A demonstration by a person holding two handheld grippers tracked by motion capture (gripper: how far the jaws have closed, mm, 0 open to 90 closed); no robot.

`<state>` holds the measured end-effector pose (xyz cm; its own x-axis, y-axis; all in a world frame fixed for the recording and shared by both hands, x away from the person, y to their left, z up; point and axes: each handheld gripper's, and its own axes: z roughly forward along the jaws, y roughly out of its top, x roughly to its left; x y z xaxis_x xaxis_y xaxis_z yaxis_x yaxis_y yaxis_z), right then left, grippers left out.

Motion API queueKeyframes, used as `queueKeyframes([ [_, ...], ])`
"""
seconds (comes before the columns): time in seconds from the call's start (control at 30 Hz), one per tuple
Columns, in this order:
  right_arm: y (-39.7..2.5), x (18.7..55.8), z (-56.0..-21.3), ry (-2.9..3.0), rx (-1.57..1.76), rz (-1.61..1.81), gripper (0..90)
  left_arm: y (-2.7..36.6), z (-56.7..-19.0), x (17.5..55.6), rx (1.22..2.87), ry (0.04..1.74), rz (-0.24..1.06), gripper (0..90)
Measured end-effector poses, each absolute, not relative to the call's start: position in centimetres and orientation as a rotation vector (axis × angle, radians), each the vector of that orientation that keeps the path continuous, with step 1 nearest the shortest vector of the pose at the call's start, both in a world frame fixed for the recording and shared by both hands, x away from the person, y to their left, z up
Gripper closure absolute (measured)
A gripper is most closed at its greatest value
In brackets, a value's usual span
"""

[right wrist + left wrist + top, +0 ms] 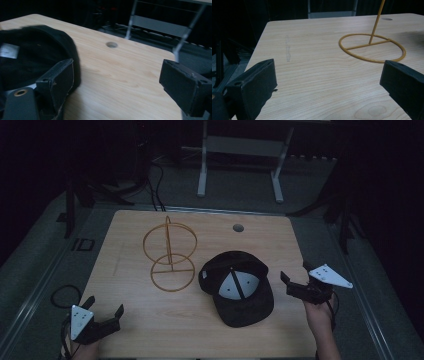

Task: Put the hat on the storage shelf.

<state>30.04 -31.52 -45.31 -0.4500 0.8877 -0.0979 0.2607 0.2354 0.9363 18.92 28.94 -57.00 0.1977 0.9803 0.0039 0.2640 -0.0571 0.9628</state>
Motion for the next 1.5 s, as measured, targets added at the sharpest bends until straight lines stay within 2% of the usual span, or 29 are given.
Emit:
queueKeyframes([
  [0.27, -29.2, 31.4, -43.9, 1.999, 0.979, 1.255, 12.3, 28.9, -57.0, 18.9, 1.520, 1.233, 0.940, 1.2],
  [0.53, -26.9, 33.0, -44.0, 2.142, 0.922, 1.273, 11.7, 29.0, -57.0, 19.0, 1.521, 1.239, 0.922, 1.2],
  [0.63, -26.0, 33.7, -44.3, 2.194, 0.916, 1.247, 14.7, 28.9, -57.0, 19.0, 1.524, 1.237, 0.925, 1.2],
  [0.7, -25.5, 34.1, -44.6, 2.237, 0.906, 1.192, 21.4, 28.9, -57.0, 19.0, 1.526, 1.235, 0.925, 1.2],
  [0.83, -24.6, 35.1, -45.0, 2.257, 0.910, 1.156, 22.2, 28.8, -57.0, 19.0, 1.537, 1.229, 0.925, 1.2],
  [1.1, -22.8, 36.6, -46.0, 2.289, 0.909, 1.034, 41.3, 28.8, -57.0, 19.0, 1.538, 1.226, 0.922, 1.2],
  [1.13, -22.8, 36.6, -46.0, 2.289, 0.909, 1.034, 41.3, 28.8, -57.0, 19.0, 1.538, 1.226, 0.922, 1.2],
  [1.3, -21.7, 37.1, -46.6, 2.320, 0.893, 0.953, 52.5, 28.7, -57.0, 19.0, 1.540, 1.227, 0.919, 1.2],
  [1.47, -21.6, 37.3, -46.5, 2.323, 0.879, 0.899, 76.1, 28.4, -57.0, 19.0, 1.560, 1.218, 0.932, 1.2],
  [1.5, -21.5, 37.3, -46.5, 2.323, 0.865, 0.873, 83.7, 28.4, -57.0, 19.0, 1.561, 1.217, 0.932, 1.2],
])
